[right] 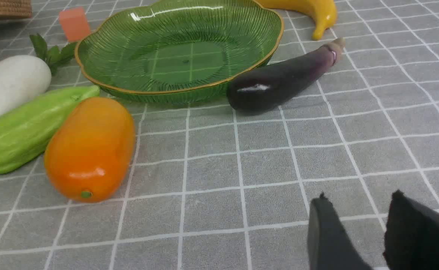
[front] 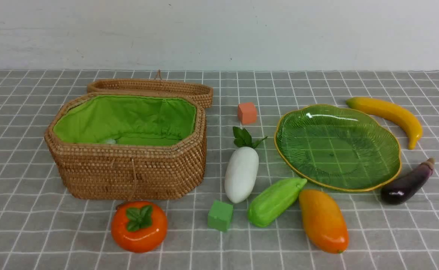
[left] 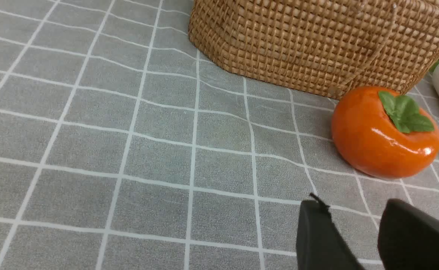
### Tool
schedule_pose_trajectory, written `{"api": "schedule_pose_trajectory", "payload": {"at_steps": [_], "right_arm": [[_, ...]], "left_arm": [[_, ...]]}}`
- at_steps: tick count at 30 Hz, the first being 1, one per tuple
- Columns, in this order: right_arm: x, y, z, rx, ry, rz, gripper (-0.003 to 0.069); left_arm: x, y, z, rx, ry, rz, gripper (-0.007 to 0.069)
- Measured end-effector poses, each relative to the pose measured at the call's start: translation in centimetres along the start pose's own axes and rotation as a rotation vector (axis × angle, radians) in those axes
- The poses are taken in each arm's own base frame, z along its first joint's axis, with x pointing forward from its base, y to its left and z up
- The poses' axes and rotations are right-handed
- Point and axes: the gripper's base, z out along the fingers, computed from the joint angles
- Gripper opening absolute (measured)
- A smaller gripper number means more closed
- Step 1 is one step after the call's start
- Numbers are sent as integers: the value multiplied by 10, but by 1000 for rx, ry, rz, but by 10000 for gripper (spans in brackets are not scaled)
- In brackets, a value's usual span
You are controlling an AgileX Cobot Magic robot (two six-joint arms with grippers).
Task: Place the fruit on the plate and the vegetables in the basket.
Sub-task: Grab a tomato with your left arm and place it on the plate on the right.
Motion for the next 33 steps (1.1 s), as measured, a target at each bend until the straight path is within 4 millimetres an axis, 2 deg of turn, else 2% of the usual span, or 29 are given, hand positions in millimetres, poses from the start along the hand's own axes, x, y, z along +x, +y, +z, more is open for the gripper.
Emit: {"api": "schedule_pose_trajectory", "payload": {"at_steps": [17,25,30,32,33], "right_arm": [[0,0,0,0,0,0,240],[0,0,0,0,0,0,240],[0,0,0,0,0,0,240],[0,0,0,0,0,0,240],[0,0,0,1,-1,-2,240]], "left_arm": [[-2,0,0,4,-20,5,239],[-22,-12,-3,188,-205,-516,239],[-31,-12,-6,233,-292,-616,235],[-32,-13,-7,235,-286,-615,216],[-38,-16,-11,241,-272,-590,168]]}}
